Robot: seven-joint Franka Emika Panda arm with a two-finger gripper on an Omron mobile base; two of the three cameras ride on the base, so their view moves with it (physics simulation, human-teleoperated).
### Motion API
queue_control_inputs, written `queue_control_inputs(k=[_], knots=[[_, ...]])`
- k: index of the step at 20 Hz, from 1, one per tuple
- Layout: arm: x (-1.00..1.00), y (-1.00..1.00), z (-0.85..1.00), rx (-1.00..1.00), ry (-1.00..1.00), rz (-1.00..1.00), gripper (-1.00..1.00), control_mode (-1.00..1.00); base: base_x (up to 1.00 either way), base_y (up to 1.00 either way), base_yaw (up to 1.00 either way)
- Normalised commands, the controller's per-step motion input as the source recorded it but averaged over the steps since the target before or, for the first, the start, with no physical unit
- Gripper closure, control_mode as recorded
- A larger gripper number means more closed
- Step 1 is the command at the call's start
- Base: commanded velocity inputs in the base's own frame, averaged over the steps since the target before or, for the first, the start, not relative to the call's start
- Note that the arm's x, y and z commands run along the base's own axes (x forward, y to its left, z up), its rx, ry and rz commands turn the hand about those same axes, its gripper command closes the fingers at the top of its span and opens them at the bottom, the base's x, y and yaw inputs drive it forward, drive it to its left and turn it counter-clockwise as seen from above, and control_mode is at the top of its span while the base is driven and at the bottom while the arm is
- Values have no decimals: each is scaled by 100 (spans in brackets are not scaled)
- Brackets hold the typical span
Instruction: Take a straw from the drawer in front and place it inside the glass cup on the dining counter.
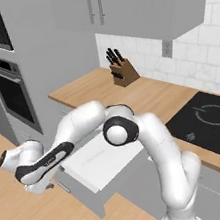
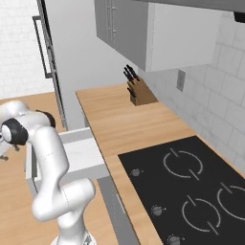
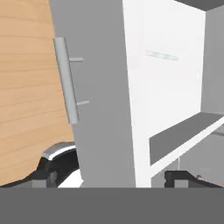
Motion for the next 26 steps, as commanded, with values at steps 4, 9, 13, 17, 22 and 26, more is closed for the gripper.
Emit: queue_control_inputs(k=[4,9,13,17,22,26], knots=[[-2,-65,97,37,14,0,-100,-100,0,0,0],[31,-65,33,26,12,0,-100,-100,0,0,0],[52,-42,-6,20,15,0,-100,-100,0,0,0],[39,-11,-49,15,16,0,-100,-100,0,0,0],[28,0,-64,10,12,0,-100,-100,0,0,0],[30,0,-44,3,0,0,-100,-100,0,0,0]])
